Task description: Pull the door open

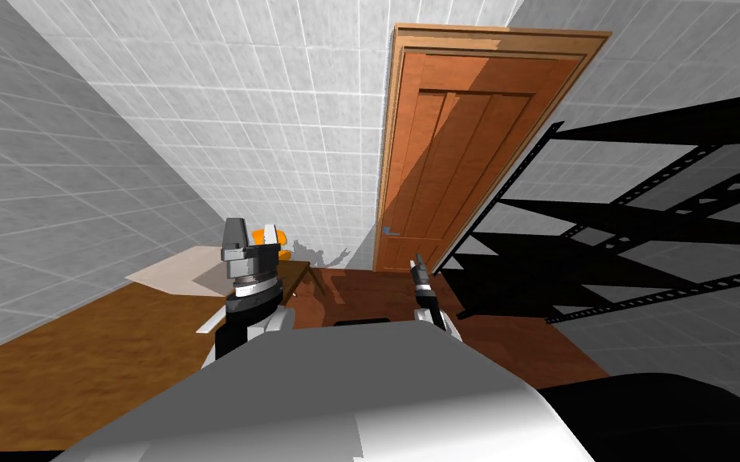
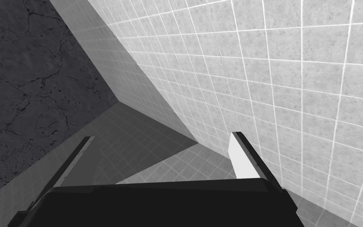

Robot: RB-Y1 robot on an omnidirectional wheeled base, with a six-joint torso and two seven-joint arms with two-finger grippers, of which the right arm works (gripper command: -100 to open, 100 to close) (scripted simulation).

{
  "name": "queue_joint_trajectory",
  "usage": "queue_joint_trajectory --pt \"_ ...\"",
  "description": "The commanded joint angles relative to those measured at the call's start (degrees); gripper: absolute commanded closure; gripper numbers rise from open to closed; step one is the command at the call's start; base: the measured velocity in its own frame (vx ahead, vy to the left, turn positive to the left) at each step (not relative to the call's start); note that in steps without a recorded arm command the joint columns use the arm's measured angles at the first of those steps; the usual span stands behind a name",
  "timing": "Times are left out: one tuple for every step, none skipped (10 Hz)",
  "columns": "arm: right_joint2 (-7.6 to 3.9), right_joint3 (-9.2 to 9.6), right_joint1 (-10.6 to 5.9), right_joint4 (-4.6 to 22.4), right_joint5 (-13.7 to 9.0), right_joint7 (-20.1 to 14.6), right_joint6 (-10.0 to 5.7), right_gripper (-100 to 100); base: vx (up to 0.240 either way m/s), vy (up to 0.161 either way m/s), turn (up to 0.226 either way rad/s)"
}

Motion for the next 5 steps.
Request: queue_joint_trajectory --pt "-0.24 -0.1 -0.27 2.1 -0.3 -0.2 -0.66 -100 0.109 0.026 0.032" --pt "-0.39 -0.17 -0.47 3.3 -0.4 -0.4 -0.98 -100 0.096 0.031 0.032" --pt "-0.53 -0.25 -0.67 4.6 -0.6 -0.5 -1.29 -100 0.103 0.033 0.037" --pt "-0.68 -0.32 -0.87 5.8 -0.8 -0.6 -1.6 -100 0.121 0.025 0.038" --pt "-0.68 -0.32 -0.87 5.8 -0.8 -0.6 -1.6 -100 0.075 0.012 0.015"
